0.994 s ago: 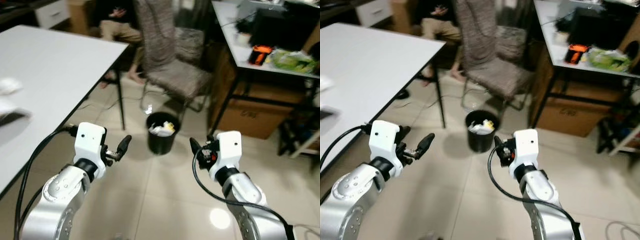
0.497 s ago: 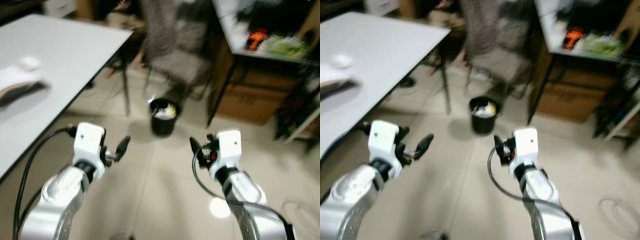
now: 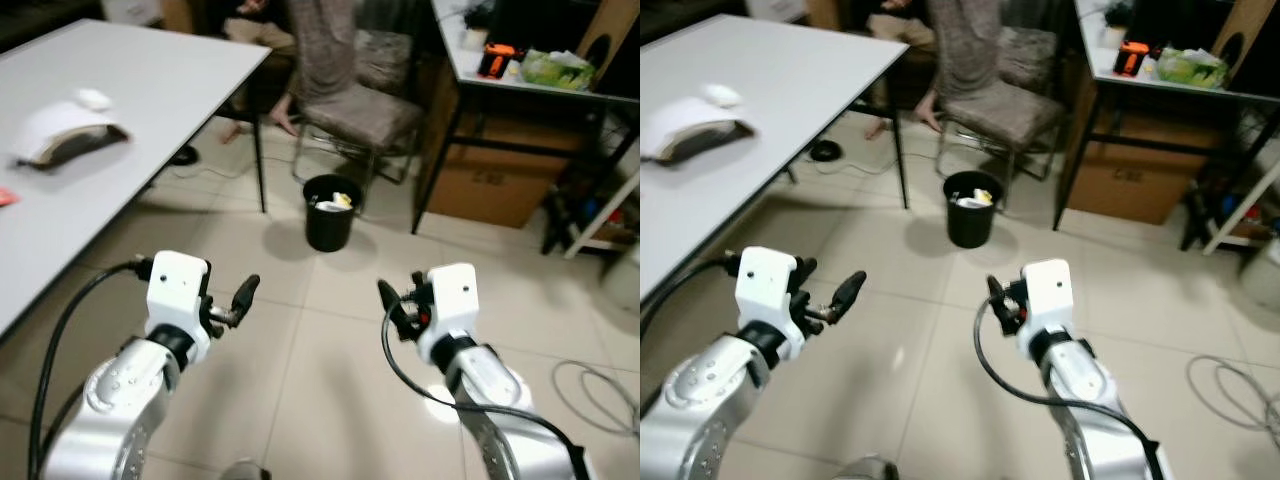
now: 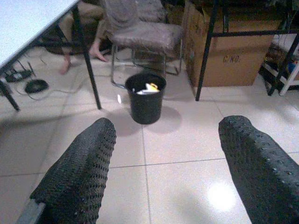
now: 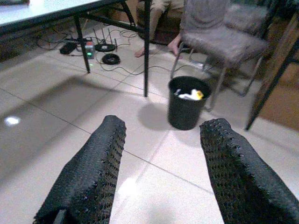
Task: Picking trash to rubbish bin
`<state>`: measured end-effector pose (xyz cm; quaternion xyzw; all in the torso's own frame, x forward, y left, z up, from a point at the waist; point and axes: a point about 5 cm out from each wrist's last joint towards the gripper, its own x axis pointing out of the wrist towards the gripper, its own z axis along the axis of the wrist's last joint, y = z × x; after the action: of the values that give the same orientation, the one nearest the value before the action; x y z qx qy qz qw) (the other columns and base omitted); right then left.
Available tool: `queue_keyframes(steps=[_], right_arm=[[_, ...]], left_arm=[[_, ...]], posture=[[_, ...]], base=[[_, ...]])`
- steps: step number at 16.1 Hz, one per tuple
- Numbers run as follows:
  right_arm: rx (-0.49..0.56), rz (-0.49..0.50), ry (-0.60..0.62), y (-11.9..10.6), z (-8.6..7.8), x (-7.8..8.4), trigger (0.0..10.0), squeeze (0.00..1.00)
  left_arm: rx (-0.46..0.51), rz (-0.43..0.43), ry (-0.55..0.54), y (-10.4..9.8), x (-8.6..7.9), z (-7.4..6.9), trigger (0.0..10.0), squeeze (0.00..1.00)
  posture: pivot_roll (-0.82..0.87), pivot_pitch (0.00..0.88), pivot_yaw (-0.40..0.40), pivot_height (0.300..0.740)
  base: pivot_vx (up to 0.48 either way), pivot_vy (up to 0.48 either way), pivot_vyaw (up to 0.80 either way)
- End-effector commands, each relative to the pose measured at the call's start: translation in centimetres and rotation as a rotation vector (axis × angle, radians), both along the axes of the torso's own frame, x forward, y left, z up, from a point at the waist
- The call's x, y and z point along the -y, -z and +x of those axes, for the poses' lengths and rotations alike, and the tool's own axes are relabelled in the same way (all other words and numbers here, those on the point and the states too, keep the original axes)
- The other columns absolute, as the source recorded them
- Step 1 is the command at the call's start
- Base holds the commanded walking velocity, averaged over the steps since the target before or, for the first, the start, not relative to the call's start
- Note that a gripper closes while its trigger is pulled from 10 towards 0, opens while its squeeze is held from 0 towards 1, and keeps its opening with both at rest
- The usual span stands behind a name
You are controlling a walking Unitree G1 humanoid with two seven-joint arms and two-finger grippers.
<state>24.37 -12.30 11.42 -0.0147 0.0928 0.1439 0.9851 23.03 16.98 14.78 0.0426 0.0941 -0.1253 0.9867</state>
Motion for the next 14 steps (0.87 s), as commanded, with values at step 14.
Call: queue_keyframes(steps=[14], right_arm=[[0.154,-0.021,-0.052,-2.5,1.9,-0.4,10.0,0.00]], left_arm=[[0.197,0.074,-0.070,-3.1,-0.4,1.2,10.0,0.00]], posture=[[0.01,0.026,-0.079,0.740]], base=[[0.206,0.000,0.67]])
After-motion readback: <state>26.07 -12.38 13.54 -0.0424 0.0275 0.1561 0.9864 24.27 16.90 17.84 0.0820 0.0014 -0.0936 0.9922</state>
